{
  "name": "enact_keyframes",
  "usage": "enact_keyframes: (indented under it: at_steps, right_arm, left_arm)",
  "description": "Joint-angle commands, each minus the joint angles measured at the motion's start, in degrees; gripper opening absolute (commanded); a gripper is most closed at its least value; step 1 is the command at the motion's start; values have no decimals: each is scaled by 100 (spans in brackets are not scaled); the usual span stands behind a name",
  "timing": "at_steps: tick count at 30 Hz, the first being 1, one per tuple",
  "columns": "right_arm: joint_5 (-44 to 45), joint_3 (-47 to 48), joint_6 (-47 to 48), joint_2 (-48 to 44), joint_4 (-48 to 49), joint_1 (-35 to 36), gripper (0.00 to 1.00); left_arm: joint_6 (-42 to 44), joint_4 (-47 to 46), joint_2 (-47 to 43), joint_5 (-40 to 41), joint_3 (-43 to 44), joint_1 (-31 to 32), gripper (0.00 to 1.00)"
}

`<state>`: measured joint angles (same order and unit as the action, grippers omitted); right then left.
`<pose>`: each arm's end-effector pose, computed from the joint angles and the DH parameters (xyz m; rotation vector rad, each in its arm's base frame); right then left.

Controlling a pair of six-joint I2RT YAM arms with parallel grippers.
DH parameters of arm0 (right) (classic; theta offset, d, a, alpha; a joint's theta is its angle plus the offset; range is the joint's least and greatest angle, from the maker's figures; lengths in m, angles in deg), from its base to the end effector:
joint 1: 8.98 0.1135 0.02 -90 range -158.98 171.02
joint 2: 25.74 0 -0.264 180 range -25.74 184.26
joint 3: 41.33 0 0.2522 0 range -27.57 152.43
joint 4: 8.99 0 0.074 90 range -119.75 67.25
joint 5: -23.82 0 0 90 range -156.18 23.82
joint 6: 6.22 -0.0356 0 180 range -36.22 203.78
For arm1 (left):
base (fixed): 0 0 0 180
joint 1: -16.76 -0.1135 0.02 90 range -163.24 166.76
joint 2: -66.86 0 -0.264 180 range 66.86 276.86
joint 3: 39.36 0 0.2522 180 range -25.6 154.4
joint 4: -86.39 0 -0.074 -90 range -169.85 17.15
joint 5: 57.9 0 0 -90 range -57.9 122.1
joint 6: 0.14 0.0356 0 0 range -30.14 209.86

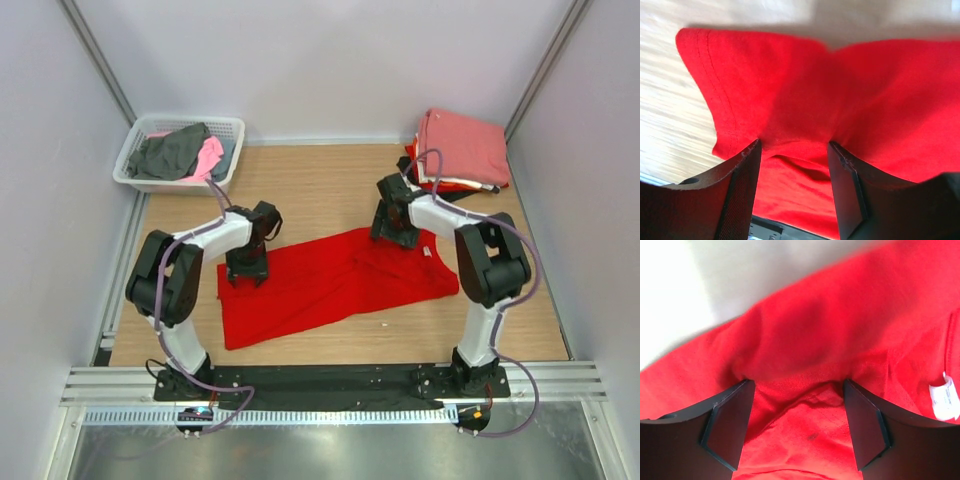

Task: Fold and stack the t-shirts
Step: Fold the tshirt

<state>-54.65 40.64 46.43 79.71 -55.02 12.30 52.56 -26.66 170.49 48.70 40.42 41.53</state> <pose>0.3378 0.1239 0.1655 0.4314 2.6991 0.0013 0.2870 -0.1212 0.1600 -0.3222 2.9625 0.3832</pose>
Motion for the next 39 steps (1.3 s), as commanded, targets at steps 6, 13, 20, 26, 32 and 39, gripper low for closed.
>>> enact_keyframes:
  at_steps: [6, 13, 20, 26, 32, 39]
  right_arm:
    - [-1080, 2809, 447, 2136, -261, 43, 75]
    - [-2804, 5648, 702, 4078, -192, 350, 74]
    - [-3622, 6890, -18, 5161, 817, 438, 79]
    - [-3616, 7127, -89, 5547, 1610, 544, 81]
    - [-2657, 7057, -106, 5530, 1706, 421, 82]
    - [-2085, 6970, -282, 5399, 1759, 272, 82]
  left_arm:
    - [-550, -397, -1002, -1071, -1398, 440, 57]
    - [-1621, -1064, -1469, -1625, -2137, 1747, 57]
    - [-2615, -2067, -856, -2047, -1743, 3076, 57]
    - [-2764, -2120, -11, -2397, -986, 3437, 57]
    - [-3300, -1909, -343, -2495, -1214, 3569, 60]
    - [-3696, -988, -1248, -2074, -1092, 4026, 63]
